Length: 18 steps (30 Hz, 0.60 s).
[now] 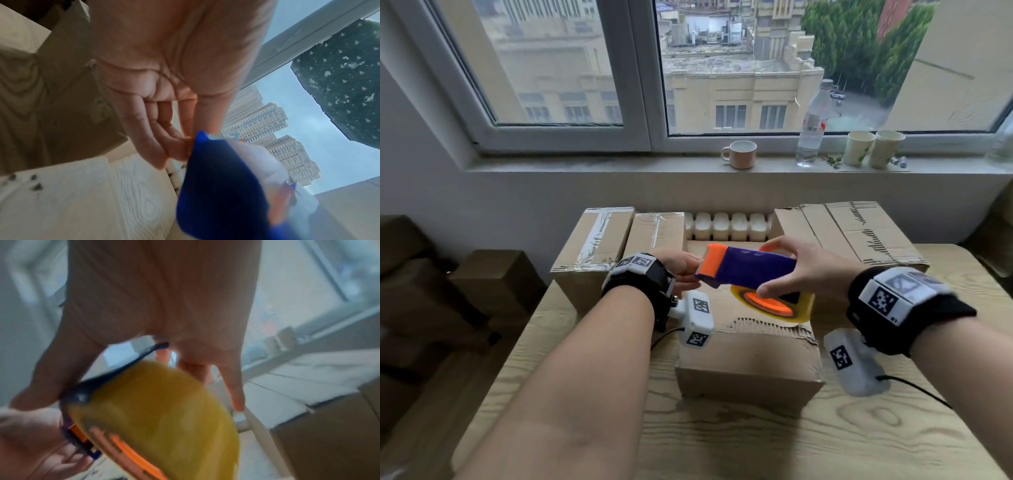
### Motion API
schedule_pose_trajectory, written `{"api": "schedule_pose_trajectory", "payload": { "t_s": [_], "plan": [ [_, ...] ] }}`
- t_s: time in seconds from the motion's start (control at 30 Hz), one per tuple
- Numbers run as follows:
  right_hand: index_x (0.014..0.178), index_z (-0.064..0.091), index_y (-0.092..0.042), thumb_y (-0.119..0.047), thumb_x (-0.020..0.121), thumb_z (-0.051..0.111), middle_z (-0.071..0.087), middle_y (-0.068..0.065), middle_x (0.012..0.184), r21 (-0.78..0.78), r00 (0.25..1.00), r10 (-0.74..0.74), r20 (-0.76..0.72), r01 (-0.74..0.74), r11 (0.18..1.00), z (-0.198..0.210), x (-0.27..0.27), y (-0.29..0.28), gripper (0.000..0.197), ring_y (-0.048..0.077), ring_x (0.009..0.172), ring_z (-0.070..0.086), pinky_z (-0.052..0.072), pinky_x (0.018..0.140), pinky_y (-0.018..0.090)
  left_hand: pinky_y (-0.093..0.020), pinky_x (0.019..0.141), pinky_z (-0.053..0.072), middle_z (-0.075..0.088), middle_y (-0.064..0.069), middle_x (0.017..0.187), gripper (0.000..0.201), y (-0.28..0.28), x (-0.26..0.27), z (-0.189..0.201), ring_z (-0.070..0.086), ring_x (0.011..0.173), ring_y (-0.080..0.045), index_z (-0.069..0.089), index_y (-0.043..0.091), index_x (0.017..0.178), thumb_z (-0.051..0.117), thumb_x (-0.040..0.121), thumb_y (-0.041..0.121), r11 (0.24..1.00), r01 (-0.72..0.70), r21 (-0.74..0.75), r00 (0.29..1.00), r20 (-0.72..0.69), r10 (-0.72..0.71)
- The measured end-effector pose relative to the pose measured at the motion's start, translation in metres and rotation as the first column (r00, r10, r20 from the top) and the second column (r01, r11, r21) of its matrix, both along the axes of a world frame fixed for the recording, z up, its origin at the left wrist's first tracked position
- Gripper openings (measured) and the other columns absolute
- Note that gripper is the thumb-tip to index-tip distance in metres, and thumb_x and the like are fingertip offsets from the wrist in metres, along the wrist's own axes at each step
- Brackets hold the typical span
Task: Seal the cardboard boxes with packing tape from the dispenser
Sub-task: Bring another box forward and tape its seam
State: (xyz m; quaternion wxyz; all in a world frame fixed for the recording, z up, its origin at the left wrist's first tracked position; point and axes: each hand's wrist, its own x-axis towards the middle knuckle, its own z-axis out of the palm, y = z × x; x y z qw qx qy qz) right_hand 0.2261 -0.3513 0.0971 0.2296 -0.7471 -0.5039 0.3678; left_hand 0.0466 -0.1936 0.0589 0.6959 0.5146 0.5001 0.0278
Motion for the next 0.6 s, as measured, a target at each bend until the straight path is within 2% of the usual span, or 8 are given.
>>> {"api": "schedule_pose_trajectory", "payload": {
  "t_s": [0.07,0.13,0.2,0.27,0.33,0.4,0.43,0.6],
  "plan": [
    [0.132,0.038,-0.04,-0.038,0.064,0.087,0.064,0.001,0.095,-0.019,0.989,0.099,0.111,-0.098,0.995,0.007,-0.008,0.002,0.085,0.016,0.084,0.068,0.057,0.08,0.033,-0.018,0.056,0.047,0.057,-0.004,0.058,0.022,0.0,-0.009,0.001,0.053,0.056,-0.009,0.056,0.007,0.072,0.057,0.093,0.013,0.997,-0.078,-0.018,0.995,-0.07,0.077],
    [0.137,0.034,-0.042,-0.034,0.07,0.083,0.06,0.0,0.091,0.064,0.972,0.129,0.194,-0.144,0.988,0.012,-0.017,0.003,0.083,0.013,0.079,0.064,0.056,0.072,0.028,-0.02,0.05,0.053,0.062,-0.005,0.049,0.024,-0.001,-0.017,0.001,0.061,0.042,-0.01,0.057,0.002,0.073,0.058,0.094,0.012,0.989,-0.138,-0.058,0.987,-0.088,0.133],
    [0.14,0.029,-0.047,-0.039,0.069,0.083,0.058,-0.006,0.094,0.125,0.966,0.16,0.203,-0.188,0.974,0.016,-0.024,0.004,0.089,0.008,0.081,0.062,0.054,0.07,0.023,-0.019,0.047,0.053,0.062,-0.006,0.046,0.028,-0.004,-0.023,0.001,0.06,0.037,-0.009,0.061,0.001,0.069,0.057,0.094,0.013,0.984,-0.16,-0.075,0.986,-0.066,0.155],
    [0.143,0.018,-0.053,-0.049,0.06,0.085,0.058,-0.009,0.108,0.089,0.95,0.234,0.207,-0.256,0.963,0.017,-0.032,0.006,0.107,0.009,0.093,0.062,0.056,0.081,0.028,-0.014,0.047,0.05,0.061,-0.004,0.044,0.045,-0.006,-0.028,-0.001,0.057,0.036,-0.005,0.067,0.002,0.052,0.057,0.094,0.014,0.985,-0.156,-0.076,0.987,-0.057,0.152],
    [0.144,0.013,-0.054,-0.051,0.057,0.086,0.054,-0.009,0.119,0.011,0.883,0.326,0.338,-0.35,0.937,0.016,-0.039,0.008,0.114,0.013,0.103,0.058,0.054,0.089,0.035,-0.012,0.048,0.049,0.062,-0.004,0.045,0.051,-0.008,-0.032,-0.001,0.056,0.036,-0.003,0.066,0.003,0.044,0.058,0.093,0.014,0.986,-0.153,-0.063,0.987,-0.061,0.149],
    [0.143,0.017,-0.053,-0.042,0.064,0.083,0.049,-0.008,0.122,-0.029,0.784,0.38,0.492,-0.421,0.906,0.013,-0.045,0.01,0.103,0.015,0.104,0.053,0.053,0.088,0.035,-0.014,0.045,0.049,0.063,-0.007,0.045,0.046,-0.01,-0.037,-0.001,0.057,0.035,-0.005,0.065,0.001,0.048,0.058,0.092,0.01,0.98,-0.189,-0.062,0.981,-0.047,0.186],
    [0.142,0.021,-0.052,-0.038,0.068,0.08,0.048,-0.009,0.121,-0.011,0.77,0.374,0.517,-0.431,0.902,0.014,-0.046,0.01,0.096,0.015,0.102,0.051,0.052,0.086,0.033,-0.015,0.045,0.049,0.062,-0.007,0.045,0.042,-0.011,-0.04,-0.001,0.057,0.035,-0.006,0.064,0.0,0.051,0.058,0.092,0.008,0.974,-0.217,-0.061,0.976,-0.036,0.215],
    [0.142,0.034,-0.049,-0.027,0.074,0.074,0.053,-0.013,0.119,0.025,0.808,0.367,0.462,-0.426,0.905,0.013,-0.042,0.006,0.082,0.009,0.097,0.05,0.045,0.08,0.022,-0.019,0.045,0.052,0.062,-0.003,0.047,0.019,-0.016,-0.053,-0.009,0.059,0.039,-0.008,0.059,0.003,0.073,0.061,0.091,0.007,0.951,-0.3,-0.072,0.954,-0.009,0.301]
  ]
}}
